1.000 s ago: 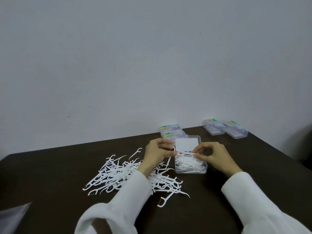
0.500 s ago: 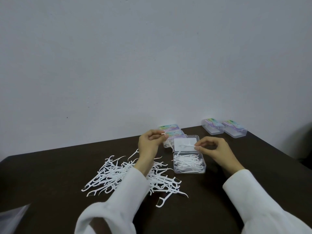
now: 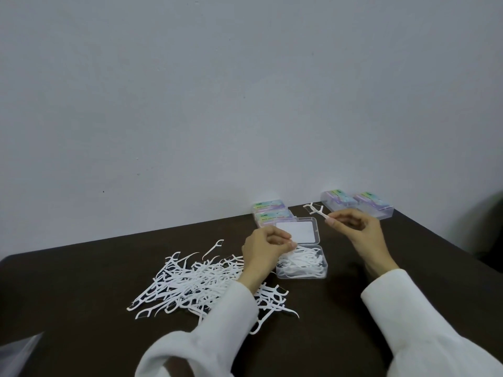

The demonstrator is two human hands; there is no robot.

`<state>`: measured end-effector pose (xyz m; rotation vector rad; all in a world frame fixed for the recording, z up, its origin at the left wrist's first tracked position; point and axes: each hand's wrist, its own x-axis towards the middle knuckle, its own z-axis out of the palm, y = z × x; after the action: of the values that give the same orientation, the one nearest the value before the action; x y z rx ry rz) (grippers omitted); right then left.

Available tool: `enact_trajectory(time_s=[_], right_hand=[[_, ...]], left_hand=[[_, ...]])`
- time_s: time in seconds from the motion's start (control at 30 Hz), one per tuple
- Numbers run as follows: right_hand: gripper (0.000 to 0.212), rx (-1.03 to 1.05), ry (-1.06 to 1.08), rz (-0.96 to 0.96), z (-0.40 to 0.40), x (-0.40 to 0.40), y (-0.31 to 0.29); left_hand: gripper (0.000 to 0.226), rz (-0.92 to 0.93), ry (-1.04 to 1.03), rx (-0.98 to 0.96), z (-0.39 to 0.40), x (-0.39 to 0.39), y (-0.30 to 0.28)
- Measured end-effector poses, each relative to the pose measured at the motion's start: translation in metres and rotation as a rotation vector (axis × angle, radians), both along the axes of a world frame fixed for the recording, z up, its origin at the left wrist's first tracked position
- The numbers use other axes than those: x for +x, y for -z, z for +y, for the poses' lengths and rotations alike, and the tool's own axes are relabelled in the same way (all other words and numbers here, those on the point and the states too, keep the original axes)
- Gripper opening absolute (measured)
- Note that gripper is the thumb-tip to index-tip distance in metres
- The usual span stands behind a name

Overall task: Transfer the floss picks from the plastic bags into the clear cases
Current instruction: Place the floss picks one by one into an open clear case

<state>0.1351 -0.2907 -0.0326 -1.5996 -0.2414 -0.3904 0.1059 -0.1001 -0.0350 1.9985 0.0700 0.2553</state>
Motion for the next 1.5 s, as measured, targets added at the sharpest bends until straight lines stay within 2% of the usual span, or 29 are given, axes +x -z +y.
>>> enact_trajectory(time_s=[0.1,0.23,0.4,0.53,0.63,0.7,0.77,0.87,0.93,1.07,1.27,1.43,1.5], right_hand=[[0.012,-0.040,-0.015,-0.010,0.003,-0.001,-0.002],[0.008,-0.156,-0.069,0.020,0.004,-0.001,0.001],[0.009,-0.404,-0.124,0.033,0.006,-0.004,0.004],[0.017,-0.615,-0.157,0.022,0.015,-0.007,0.007],[0.015,-0.860,-0.090,-0.023,0.018,-0.005,0.010],[0.012,-0.857,-0.088,-0.050,0.019,-0.007,0.009],[0.012,-0.822,-0.117,-0.069,0.021,-0.011,0.005],[0.025,-0.926,-0.121,-0.080,0.029,-0.018,0.002],[0.027,-0.980,-0.113,-0.098,0.030,-0.018,0.002],[0.012,-0.937,-0.180,-0.074,0.021,-0.014,0.001],[0.020,-0.845,-0.224,0.008,0.017,-0.011,0.002],[0.019,-0.894,-0.164,-0.035,0.019,-0.011,0.002],[0.021,-0.899,-0.139,-0.060,0.021,-0.013,0.001]], left_hand=[[0.017,-0.013,-0.026,0.166,0.001,0.000,-0.001],[0.025,0.007,-0.011,0.271,0.002,-0.002,-0.005],[0.026,0.045,-0.052,0.232,0.011,0.001,-0.008],[0.016,0.082,-0.016,0.166,0.017,0.006,-0.004],[0.035,0.076,-0.021,0.146,0.017,0.009,-0.002],[0.041,0.060,0.025,0.102,0.018,0.012,-0.001],[0.034,0.048,0.109,0.078,0.020,0.013,-0.001],[0.015,0.057,0.209,0.119,0.022,0.011,0.000],[0.019,0.064,0.257,0.162,0.024,0.011,0.004],[0.021,0.055,0.249,0.227,0.025,0.013,0.009],[0.022,0.049,0.240,0.225,0.025,0.013,0.007],[0.023,0.030,0.246,0.235,0.027,0.012,0.007],[0.026,0.025,0.244,0.172,0.028,0.008,0.006]])
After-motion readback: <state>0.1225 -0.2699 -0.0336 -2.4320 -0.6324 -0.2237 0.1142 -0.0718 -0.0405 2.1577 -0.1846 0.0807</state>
